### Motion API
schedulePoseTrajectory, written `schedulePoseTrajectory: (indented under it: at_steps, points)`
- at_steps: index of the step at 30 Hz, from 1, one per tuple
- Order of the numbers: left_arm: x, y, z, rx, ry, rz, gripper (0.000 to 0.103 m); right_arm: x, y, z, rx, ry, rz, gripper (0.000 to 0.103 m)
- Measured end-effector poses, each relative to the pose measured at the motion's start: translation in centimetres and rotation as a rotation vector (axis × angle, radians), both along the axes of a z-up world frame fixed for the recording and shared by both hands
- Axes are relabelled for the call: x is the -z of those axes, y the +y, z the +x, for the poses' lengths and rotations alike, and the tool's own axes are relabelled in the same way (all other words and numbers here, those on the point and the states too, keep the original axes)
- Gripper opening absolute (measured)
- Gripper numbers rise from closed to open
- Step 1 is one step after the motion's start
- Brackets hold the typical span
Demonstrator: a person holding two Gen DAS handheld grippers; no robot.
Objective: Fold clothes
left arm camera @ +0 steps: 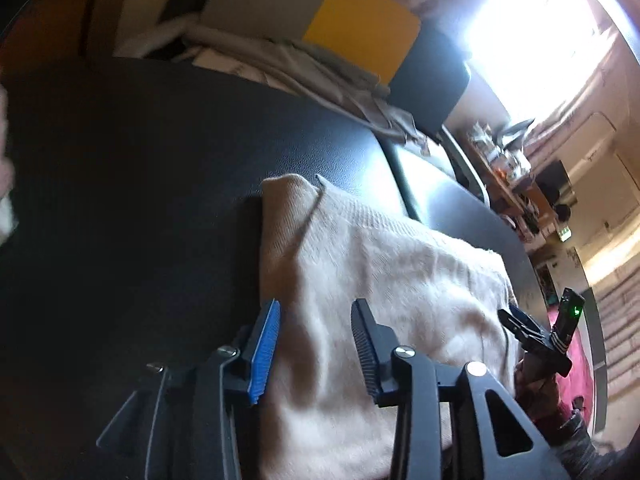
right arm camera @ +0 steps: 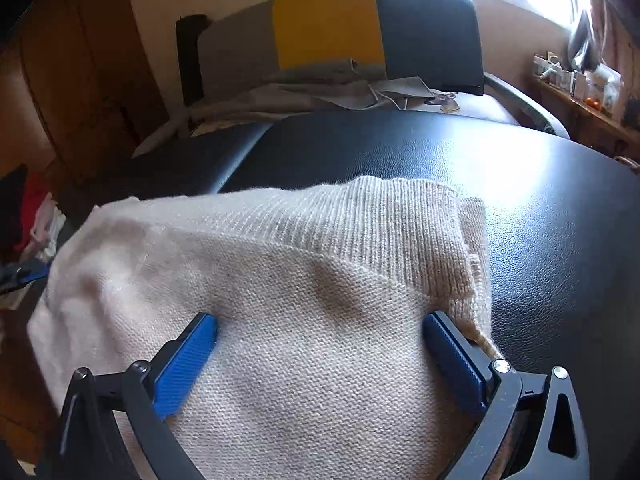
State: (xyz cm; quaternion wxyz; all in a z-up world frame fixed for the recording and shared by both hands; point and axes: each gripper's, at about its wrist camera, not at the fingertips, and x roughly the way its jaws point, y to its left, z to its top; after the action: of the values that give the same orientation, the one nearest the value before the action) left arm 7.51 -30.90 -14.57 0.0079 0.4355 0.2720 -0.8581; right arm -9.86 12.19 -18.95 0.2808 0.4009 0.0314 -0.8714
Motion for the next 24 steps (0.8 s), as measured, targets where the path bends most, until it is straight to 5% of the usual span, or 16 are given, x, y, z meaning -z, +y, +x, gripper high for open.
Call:
schedulePoseTrajectory:
  at_steps: [3,7,11,13,15,24]
  points:
    - [1.1,-1.0,-2.3,0.029,-0.088,-0.028,0.040,-0.1,0.3,-0.2,0.001,-0.002,-0.027,0.103]
    - [2.2,-1.6,-3.8,0.084,-0.100,0.068,0.043,-0.4,0.5,-0.3,0.001,-0.008,-0.067,0.103]
    - [3.1,-2.2,-5.3,0.130,-0.109,0.173,0.060,-0.5,0.6,-0.6,0.004,-0.017,-0.104,0.103]
    - [3.6,-2.5,-6.0,0.153,-0.113,0.226,0.055,-0.5,0.7,-0.5,0.007,-0.021,-0.120,0.103]
    - [3.9,-2.0,-6.1,0.169,-0.131,0.246,0.026,-0.6,0.8,-0.5,0.010,-0.024,-0.132,0.103]
    - [2.8,-2.7,-6.3,0.030,-0.145,0.151,0.017,-1.3,-0.1,0.0,-0.026,-0.042,-0.094,0.103]
